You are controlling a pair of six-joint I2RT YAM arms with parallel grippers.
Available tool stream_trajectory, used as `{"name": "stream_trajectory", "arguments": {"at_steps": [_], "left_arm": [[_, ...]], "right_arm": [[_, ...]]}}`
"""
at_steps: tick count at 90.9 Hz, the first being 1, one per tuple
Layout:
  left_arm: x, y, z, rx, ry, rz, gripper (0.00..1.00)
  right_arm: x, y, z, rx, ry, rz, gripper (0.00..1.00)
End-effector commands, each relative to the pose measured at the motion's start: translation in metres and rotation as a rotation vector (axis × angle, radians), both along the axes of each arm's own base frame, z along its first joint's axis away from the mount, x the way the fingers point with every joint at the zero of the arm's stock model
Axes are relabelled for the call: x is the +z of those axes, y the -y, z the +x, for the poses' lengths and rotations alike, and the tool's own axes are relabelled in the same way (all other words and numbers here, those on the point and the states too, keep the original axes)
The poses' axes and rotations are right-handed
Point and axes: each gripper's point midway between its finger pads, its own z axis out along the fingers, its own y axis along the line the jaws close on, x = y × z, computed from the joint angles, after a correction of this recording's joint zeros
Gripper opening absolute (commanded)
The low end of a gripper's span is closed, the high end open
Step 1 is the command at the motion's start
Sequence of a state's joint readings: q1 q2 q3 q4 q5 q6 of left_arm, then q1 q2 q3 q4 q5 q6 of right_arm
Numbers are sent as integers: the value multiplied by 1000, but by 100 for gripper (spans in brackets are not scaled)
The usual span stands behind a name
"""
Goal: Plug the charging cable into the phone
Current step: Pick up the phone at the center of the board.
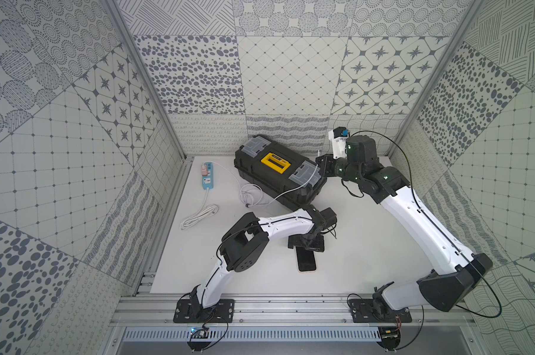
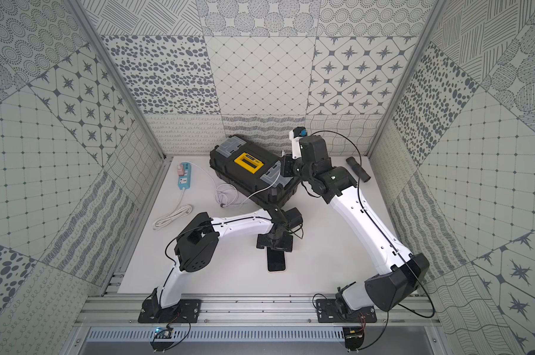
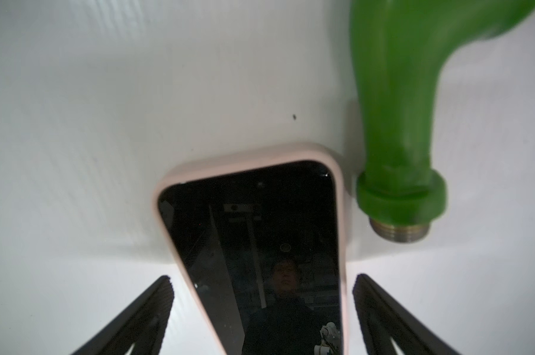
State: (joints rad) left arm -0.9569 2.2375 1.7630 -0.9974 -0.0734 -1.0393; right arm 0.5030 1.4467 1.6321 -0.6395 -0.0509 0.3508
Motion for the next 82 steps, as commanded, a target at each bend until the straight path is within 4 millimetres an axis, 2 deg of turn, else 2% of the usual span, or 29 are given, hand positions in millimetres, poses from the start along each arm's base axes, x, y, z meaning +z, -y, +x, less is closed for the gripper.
{"name": "stream_trajectory", "arguments": {"at_steps": [1, 12, 31, 47, 54, 57, 74, 82], "left_arm": [[-5, 7, 0, -16, -26, -20, 95], [-6, 6, 2, -7, -25, -4, 95], [-17, -14, 3, 46, -46, 60, 93], [-26, -23, 9, 54, -47, 92, 90], [-30, -24, 12, 43, -51, 97, 79], [-33, -24, 12, 36, -56, 97, 72], [-44, -34, -1, 29, -104, 109, 1], [-35, -44, -1, 29, -92, 110, 0]], "right_arm": [[8, 3, -2, 15, 30, 17, 0], [5, 5, -1, 15, 22, 19, 0], [-1, 7, -1, 24, 4, 25, 0], [-4, 8, 0, 30, -9, 32, 0], [-4, 8, 1, 30, -10, 33, 0], [-4, 9, 1, 26, -9, 33, 0], [-6, 9, 5, 26, -23, 43, 0], [-8, 4, 9, 36, -33, 54, 0]]}}
